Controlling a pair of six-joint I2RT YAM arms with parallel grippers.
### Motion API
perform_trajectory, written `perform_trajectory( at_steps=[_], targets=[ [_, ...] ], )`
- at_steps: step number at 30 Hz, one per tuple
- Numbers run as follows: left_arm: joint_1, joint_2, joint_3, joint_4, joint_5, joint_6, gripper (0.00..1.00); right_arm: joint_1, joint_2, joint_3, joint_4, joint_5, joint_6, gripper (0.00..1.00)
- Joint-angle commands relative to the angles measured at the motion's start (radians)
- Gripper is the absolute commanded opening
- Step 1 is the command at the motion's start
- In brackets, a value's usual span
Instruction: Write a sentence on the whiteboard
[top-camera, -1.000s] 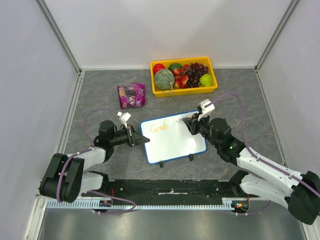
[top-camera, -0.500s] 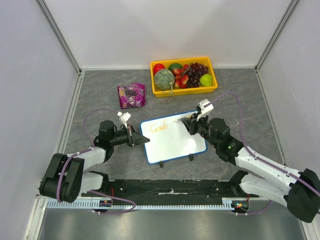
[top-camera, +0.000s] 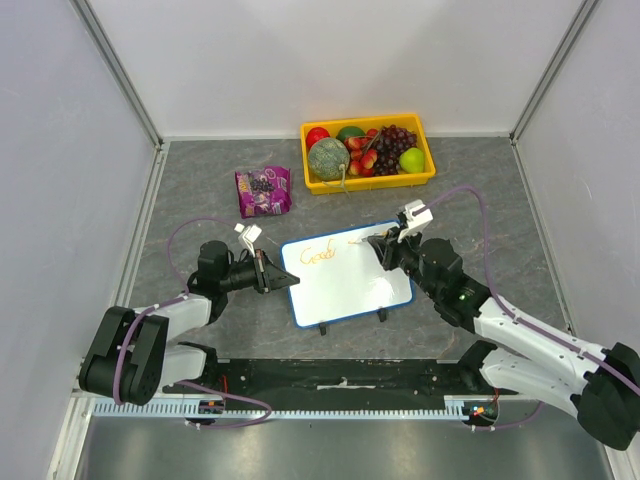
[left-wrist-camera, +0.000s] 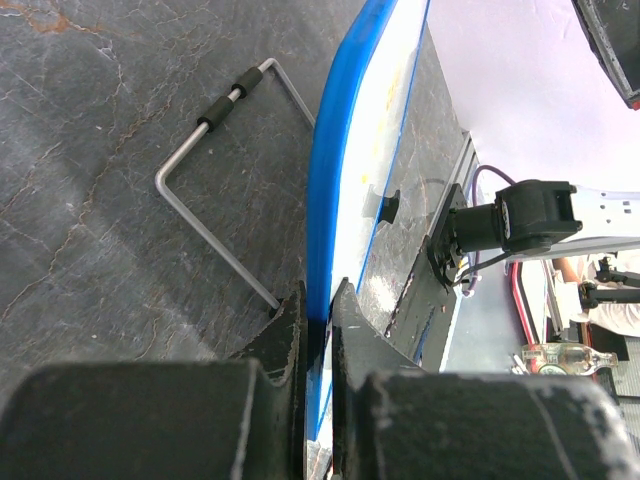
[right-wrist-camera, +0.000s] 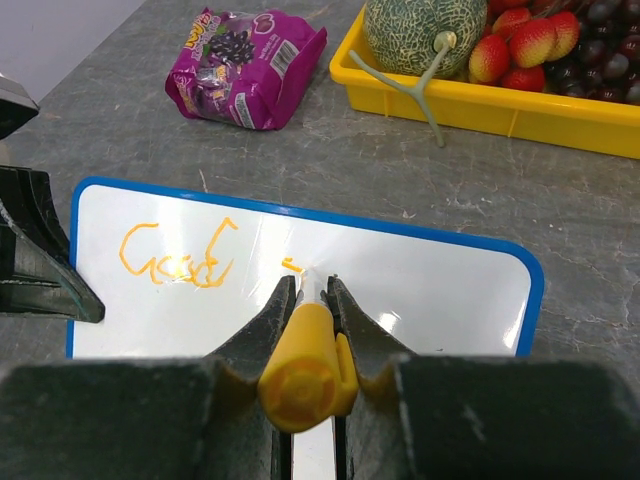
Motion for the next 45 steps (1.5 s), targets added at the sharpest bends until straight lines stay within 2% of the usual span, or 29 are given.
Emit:
perform_trajectory(
  at_steps=[1, 16, 21, 39, 45],
  targets=[
    [0.014, 0.023, -0.007, -0.070, -0.175, 0.040, 0.02, -0.003, -0.007, -0.009, -0.051, 0.077, -0.015, 0.00],
    [0.012, 0.036, -0.004, -0.062, -0.163, 0.040, 0.02, -0.003, 0.017, 0.078, 0.001, 0.027, 0.002, 0.00],
    [0.011, 0.039, -0.002, -0.062, -0.160, 0.042, 0.02, -0.001, 0.039, 0.055, -0.008, 0.022, 0.003, 0.00],
    [0.012, 0.036, -0.002, -0.062, -0.163, 0.042, 0.02, -0.003, -0.041, -0.040, -0.088, -0.031, 0.036, 0.00],
    [0.011, 0.039, -0.002, -0.062, -0.164, 0.042, 0.02, -0.003, -0.060, -0.048, -0.099, 0.010, 0.031, 0.00]
  ],
)
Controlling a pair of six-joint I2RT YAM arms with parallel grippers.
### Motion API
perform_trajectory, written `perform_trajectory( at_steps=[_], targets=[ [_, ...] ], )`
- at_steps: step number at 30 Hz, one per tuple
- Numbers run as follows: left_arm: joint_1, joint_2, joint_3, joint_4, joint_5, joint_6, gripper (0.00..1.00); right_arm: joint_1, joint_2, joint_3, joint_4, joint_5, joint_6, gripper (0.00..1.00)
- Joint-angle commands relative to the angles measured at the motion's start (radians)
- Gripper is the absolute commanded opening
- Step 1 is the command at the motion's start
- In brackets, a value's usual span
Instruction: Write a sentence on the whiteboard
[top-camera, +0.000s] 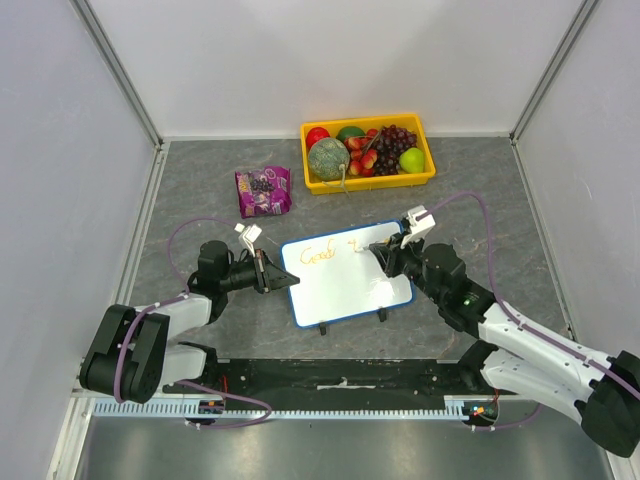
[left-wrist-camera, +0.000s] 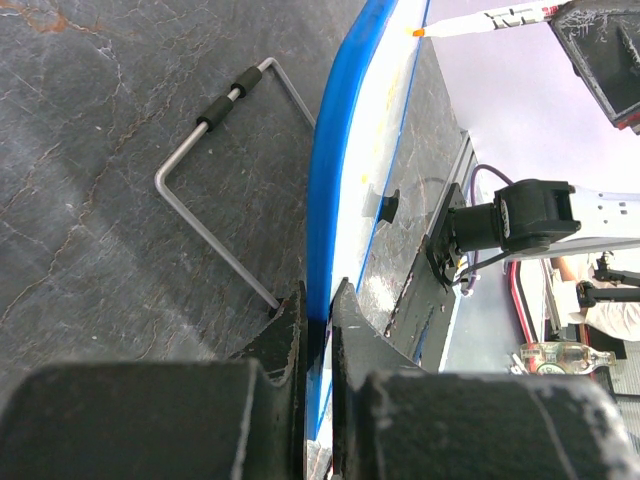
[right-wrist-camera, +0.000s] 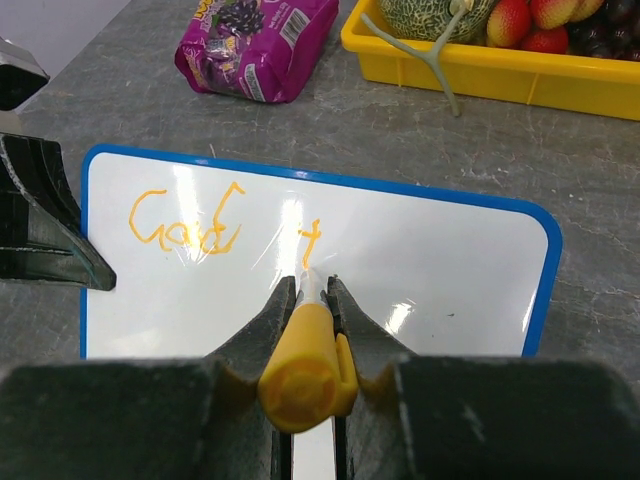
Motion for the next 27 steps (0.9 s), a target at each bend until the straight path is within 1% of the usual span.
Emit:
perform_trajectory(
  at_steps=[1, 10, 18, 27],
  targets=[
    [0.010, 0.026, -0.003, -0.075, -0.171, 0.044, 0.02, -0.002, -0.005, -0.010, -0.049, 0.048, -0.005, 0.00],
    [0.010, 0.029, -0.003, -0.073, -0.173, 0.043, 0.02, -0.002, 0.018, 0.046, -0.049, 0.109, -0.031, 0.00],
    [0.010, 0.028, -0.003, -0.075, -0.171, 0.043, 0.02, -0.002, 0.030, 0.096, -0.008, 0.090, -0.033, 0.00],
    [0.010, 0.028, -0.001, -0.073, -0.170, 0.043, 0.02, -0.002, 0.092, 0.147, 0.005, 0.136, -0.040, 0.00]
  ],
)
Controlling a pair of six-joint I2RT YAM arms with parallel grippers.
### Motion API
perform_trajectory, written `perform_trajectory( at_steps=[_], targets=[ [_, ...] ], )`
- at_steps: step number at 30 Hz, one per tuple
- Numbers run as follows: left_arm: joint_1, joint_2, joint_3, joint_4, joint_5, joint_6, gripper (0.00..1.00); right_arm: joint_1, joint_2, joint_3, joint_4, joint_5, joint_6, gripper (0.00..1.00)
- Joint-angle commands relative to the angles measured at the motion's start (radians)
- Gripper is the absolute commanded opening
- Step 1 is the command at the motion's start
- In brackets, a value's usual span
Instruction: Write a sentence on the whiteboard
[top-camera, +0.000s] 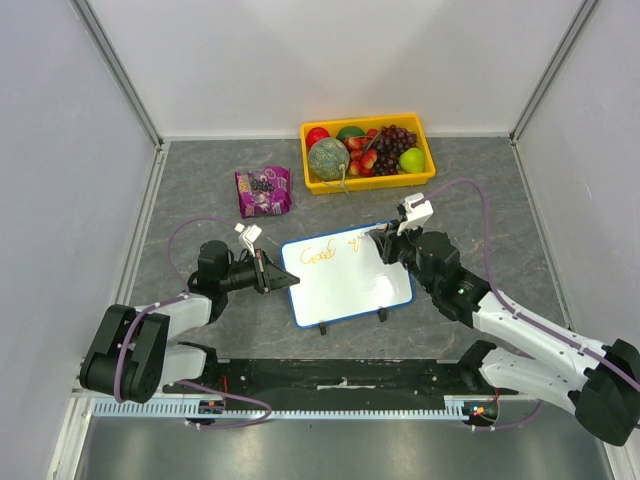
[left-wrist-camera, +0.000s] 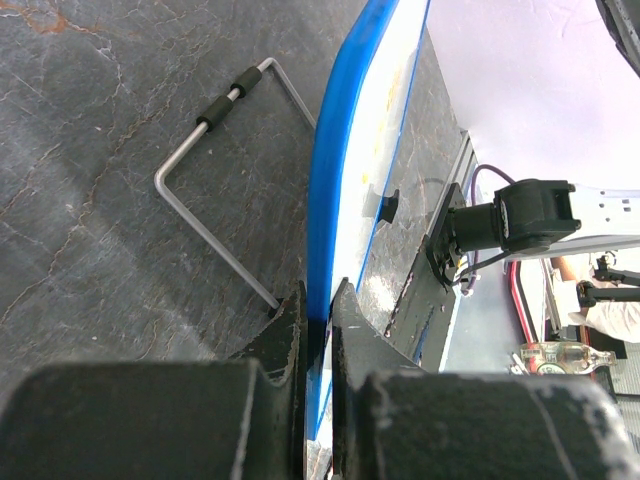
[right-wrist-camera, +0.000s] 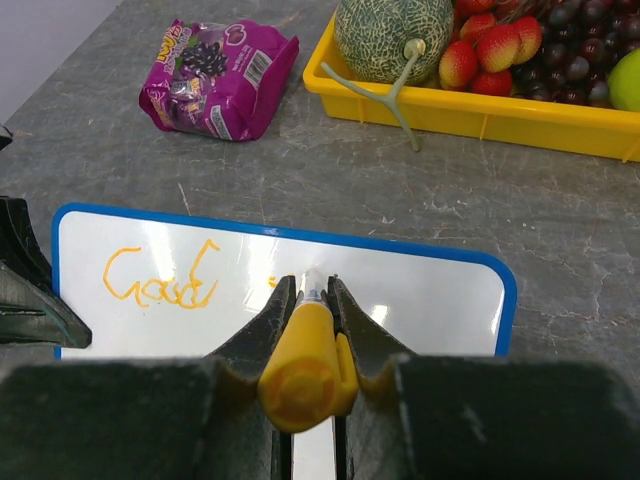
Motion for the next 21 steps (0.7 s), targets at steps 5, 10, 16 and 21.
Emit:
perform_trajectory(
  at_steps=[5, 10, 16, 21],
  targets=[
    [0.010, 0.027, -0.001, -0.077, -0.167, 0.044, 0.02, -0.004, 0.025, 0.027, 0.028, 0.077, -0.014, 0.00],
    [0.010, 0.029, -0.001, -0.077, -0.167, 0.044, 0.02, -0.005, 0.026, -0.001, 0.019, 0.058, -0.012, 0.00],
    [0.010, 0.027, -0.001, -0.075, -0.167, 0.043, 0.02, -0.004, 0.008, -0.044, -0.007, 0.020, 0.002, 0.00],
    [0.009, 0.027, -0.001, -0.075, -0.167, 0.044, 0.02, -0.004, -0.023, -0.078, -0.023, -0.005, 0.014, 0.00]
  ],
)
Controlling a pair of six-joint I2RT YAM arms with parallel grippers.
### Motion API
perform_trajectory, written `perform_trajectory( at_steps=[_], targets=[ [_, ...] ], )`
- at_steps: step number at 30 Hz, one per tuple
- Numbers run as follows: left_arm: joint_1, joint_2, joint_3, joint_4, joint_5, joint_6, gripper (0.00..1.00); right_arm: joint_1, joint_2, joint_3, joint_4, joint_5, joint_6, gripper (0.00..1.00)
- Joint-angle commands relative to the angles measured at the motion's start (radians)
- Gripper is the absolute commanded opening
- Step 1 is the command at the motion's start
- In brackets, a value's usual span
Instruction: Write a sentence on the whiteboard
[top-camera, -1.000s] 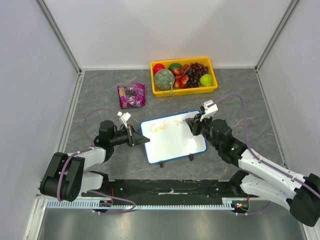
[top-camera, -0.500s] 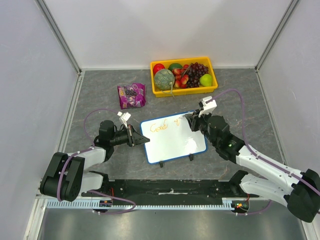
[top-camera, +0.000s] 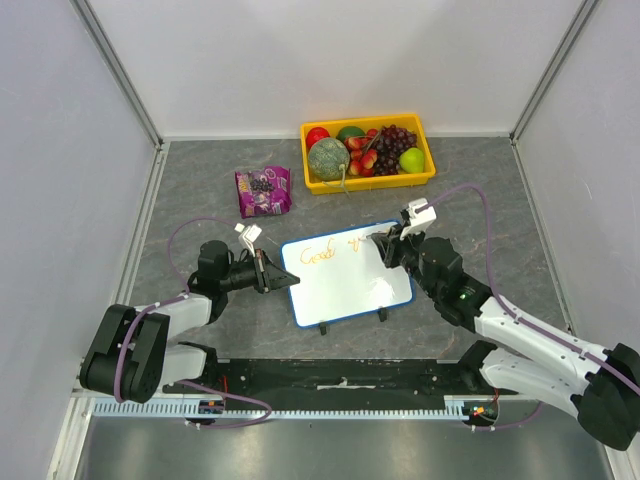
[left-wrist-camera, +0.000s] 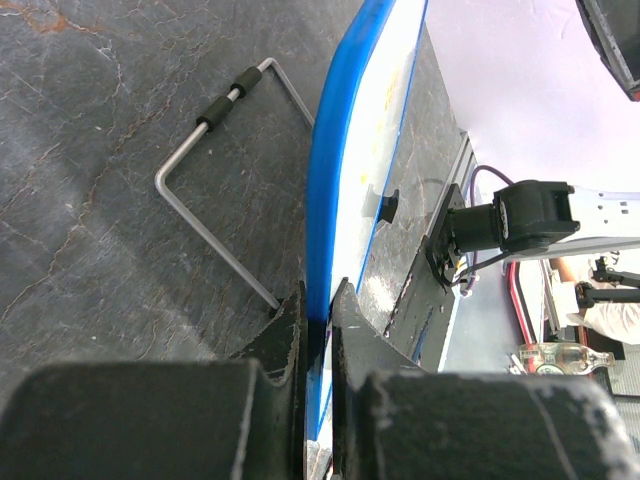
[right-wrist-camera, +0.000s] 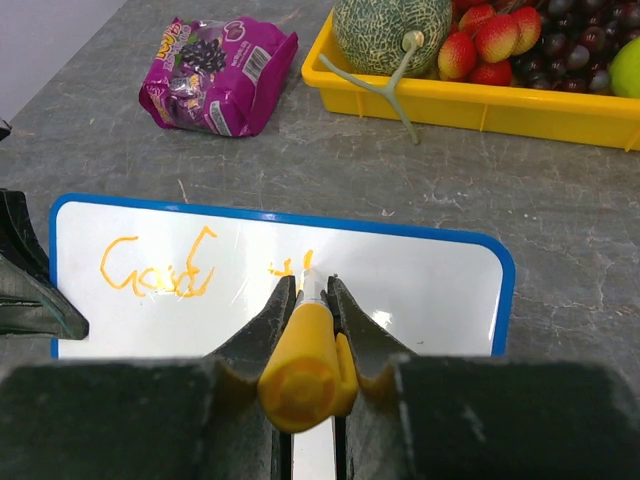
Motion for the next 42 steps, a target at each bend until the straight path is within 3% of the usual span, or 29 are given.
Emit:
perform_trajectory(
  at_steps=[1, 14, 30, 42],
  targets=[
    [0.009, 0.026, -0.001, -0.077, -0.166, 0.048, 0.02, -0.004, -0.018, -0.044, -0.058, -0.018, 0.008, 0.00],
    [0.009, 0.024, -0.001, -0.077, -0.166, 0.048, 0.02, -0.004, -0.074, -0.082, -0.092, -0.066, 0.035, 0.00],
    [0.010, 0.026, -0.003, -0.077, -0.166, 0.048, 0.02, -0.004, -0.014, -0.010, -0.005, 0.031, 0.029, 0.00],
    [0.010, 0.027, -0.001, -0.077, -0.166, 0.046, 0.02, -0.004, -0.020, 0.016, -0.048, 0.100, 0.003, 0.00]
  ],
)
